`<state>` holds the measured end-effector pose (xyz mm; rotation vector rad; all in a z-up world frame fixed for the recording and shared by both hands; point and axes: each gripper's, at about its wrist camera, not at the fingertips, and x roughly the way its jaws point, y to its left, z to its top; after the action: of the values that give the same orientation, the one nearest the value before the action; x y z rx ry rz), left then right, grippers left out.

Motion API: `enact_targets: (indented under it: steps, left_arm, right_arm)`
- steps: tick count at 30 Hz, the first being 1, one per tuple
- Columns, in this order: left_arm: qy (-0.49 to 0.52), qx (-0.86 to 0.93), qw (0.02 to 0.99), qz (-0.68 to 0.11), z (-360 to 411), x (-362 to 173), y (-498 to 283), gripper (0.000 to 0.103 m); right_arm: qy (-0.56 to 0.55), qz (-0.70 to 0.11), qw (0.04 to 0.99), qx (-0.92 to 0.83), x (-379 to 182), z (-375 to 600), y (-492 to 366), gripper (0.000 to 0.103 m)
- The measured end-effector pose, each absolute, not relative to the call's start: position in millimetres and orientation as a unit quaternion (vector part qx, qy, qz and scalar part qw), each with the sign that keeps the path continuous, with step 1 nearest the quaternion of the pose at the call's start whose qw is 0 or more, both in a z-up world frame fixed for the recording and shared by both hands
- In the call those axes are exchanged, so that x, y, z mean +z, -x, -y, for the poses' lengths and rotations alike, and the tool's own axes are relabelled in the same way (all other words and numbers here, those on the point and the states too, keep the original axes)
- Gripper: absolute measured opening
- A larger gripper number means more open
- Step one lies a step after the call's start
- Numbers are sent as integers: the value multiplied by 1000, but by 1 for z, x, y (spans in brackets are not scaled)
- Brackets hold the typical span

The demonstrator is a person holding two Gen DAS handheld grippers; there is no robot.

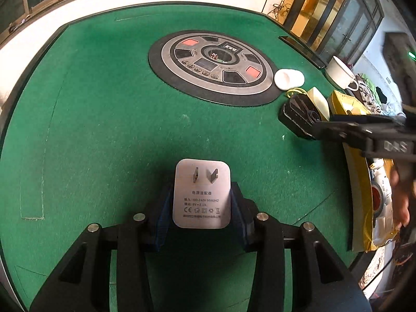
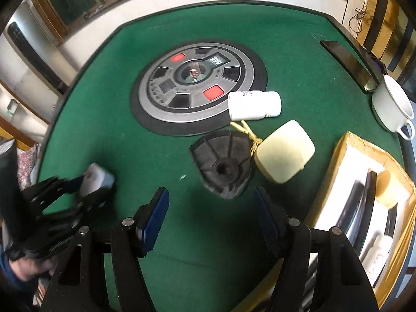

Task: Organize rigid objects
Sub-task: 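Grasp the black plastic part with the right gripper while the left holds the charger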

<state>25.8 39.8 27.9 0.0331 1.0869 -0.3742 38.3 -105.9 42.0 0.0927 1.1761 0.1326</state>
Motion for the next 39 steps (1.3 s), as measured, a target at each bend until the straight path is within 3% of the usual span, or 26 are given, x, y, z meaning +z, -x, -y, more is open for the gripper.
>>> enact_targets:
  steps: [7, 9, 11, 25, 39]
  left_arm:
    - [-20, -176, 841, -512, -39, 28, -24, 40]
    - [-21, -177, 841, -511, -39, 27, -24, 40]
    - [-26, -178, 843, -507, -39, 27, -22, 40]
    - [-35, -199, 842, -499, -40, 27, 4, 40]
    - [-56, -224, 846, -481, -35, 48, 19, 40]
  right_arm:
    - [-21, -568, 822, 38, 26, 104, -68, 61]
    - [-39, -571, 819, 43, 22, 108, -69, 57]
    - [-55, -567, 821, 44, 23, 110, -63, 53]
    - [-98, -555, 818, 111, 40, 63, 53, 54]
    - [-134, -529, 833, 87, 44, 61, 58, 54]
